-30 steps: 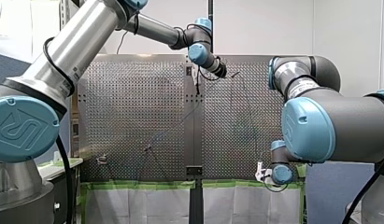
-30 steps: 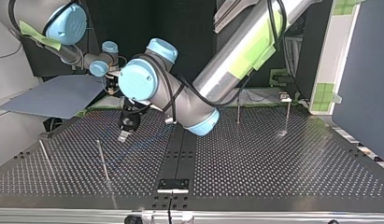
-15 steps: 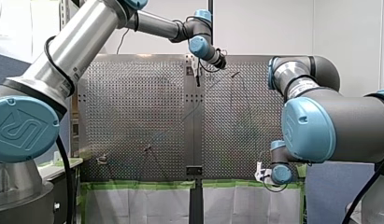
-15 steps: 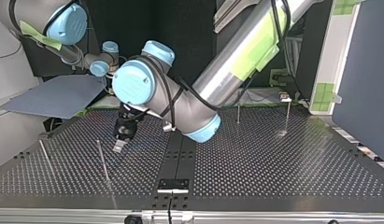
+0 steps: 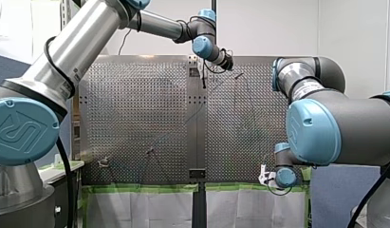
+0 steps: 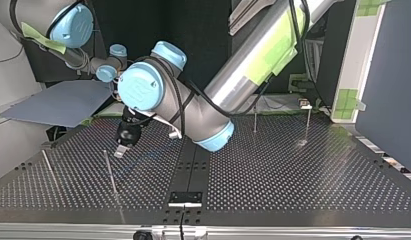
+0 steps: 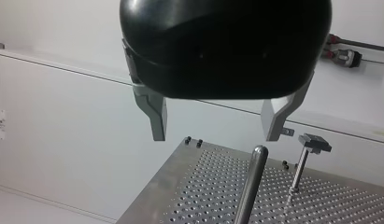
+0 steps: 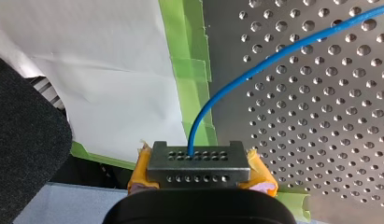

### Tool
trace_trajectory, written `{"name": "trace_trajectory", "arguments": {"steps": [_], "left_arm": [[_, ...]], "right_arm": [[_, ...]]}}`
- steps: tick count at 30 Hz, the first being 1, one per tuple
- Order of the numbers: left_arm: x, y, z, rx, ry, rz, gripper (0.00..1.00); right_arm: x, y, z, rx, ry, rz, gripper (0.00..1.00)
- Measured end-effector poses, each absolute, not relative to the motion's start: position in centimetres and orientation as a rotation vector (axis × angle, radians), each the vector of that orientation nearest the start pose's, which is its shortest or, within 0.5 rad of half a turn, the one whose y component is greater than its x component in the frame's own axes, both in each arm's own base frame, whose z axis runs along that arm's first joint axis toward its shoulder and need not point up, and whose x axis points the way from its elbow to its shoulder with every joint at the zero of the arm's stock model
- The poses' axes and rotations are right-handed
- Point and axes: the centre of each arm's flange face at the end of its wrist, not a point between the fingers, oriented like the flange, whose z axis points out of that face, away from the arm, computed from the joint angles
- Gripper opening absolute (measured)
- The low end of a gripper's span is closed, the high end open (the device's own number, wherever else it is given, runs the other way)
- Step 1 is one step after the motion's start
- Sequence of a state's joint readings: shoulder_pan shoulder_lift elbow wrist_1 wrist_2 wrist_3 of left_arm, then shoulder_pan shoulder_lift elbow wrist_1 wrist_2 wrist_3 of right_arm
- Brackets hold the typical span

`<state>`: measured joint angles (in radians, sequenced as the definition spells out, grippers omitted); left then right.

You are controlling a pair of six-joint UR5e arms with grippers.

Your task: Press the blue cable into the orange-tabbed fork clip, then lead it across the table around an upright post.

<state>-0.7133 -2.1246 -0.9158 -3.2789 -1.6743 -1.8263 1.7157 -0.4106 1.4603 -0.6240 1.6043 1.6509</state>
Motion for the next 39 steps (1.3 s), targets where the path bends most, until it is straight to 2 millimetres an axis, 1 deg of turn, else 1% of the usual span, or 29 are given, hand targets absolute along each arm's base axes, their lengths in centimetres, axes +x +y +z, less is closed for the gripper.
{"name": "trace_trajectory", "arguments": {"steps": [15,28,39], "left_arm": [[45.9,-54.9,46.0,0.223,1.638,-0.598,1.00],[45.7,-53.2,45.3,0.133,1.709,-0.469,1.00],[45.8,-52.9,45.2,0.115,1.716,-0.447,1.00]], "right_arm": [[21.8,-60.9,-14.0,1.580,-1.518,1.064,0.00],[22.0,-60.7,-14.1,1.596,-1.520,1.052,0.00],[22.0,-60.6,-14.1,1.598,-1.520,1.051,0.00]]}}
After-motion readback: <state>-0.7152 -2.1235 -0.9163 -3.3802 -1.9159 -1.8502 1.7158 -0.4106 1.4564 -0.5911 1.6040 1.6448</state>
